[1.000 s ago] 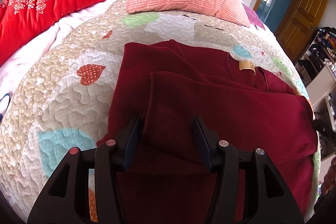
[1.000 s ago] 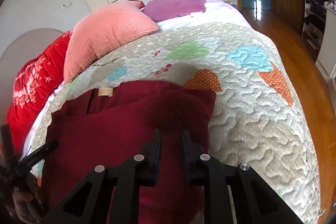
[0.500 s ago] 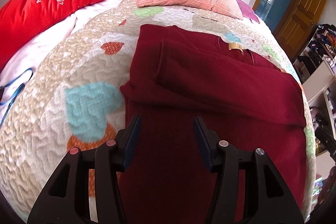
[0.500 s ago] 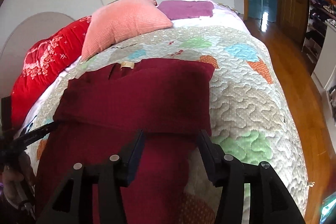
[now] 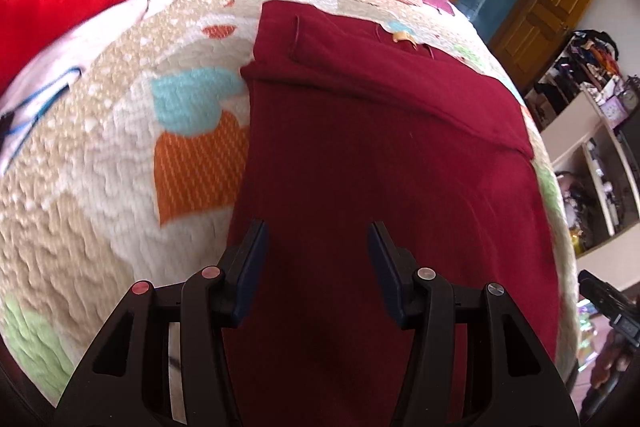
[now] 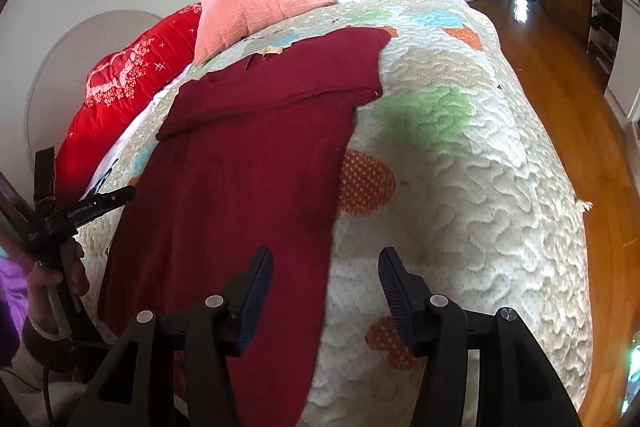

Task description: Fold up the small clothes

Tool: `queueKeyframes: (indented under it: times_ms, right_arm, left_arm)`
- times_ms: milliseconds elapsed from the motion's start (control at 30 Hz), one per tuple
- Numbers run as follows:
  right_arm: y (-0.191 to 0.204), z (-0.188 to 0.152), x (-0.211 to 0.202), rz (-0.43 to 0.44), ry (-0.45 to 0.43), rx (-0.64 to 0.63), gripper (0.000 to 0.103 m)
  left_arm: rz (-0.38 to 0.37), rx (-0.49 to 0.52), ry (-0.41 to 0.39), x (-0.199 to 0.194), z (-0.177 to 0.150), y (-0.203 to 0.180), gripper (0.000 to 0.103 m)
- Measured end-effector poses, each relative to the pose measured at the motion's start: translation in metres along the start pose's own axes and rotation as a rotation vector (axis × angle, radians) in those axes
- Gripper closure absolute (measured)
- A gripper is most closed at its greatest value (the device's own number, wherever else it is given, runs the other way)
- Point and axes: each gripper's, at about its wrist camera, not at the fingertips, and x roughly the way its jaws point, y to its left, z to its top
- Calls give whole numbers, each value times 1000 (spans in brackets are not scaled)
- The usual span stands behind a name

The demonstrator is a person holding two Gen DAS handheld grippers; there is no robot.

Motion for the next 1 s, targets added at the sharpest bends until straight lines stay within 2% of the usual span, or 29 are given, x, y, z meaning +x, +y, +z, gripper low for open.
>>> queueKeyframes:
  times_ms: [67,100,333,467,500,533,600,700,833,1000]
  right_arm:
    - [-5,-11,-5,20,5,20,39]
    - [-6,-15,-6,28,9,28,33]
    - [-1,-45,16,72,100,8,32]
    - [-2,-54,18,88,17,68,32]
    - [-2,-56,19,98,-1,91,42]
    - [0,-57,22,101,-4,87,68]
    - [10,-57,22,116,0,22,93]
    - [25,-54,12,105,-25,-79,95]
    - [17,-47,-9,8,-83,-82,96]
    - [6,-55,9,-1,-7,-30,96]
  left_arm:
    - [-22,-6,16,-7,-13,5,33]
    - [-23,-11,15,-11,-20,9,32]
    - [-7,-40,59,-27,-55,30,31]
    - [-21,-43,88,-27,-67,31,31]
    - [-18,-36,94,-25,-68,30,31]
    - [-1,-23,89,-24,-70,27,31]
    - [17,-12,79,-24,-72,23,31]
    - [14,-17,72,-25,-76,25,31]
    - [-2,-47,74,-30,-82,32,31]
    - [-13,-57,79,-36,-92,35,31]
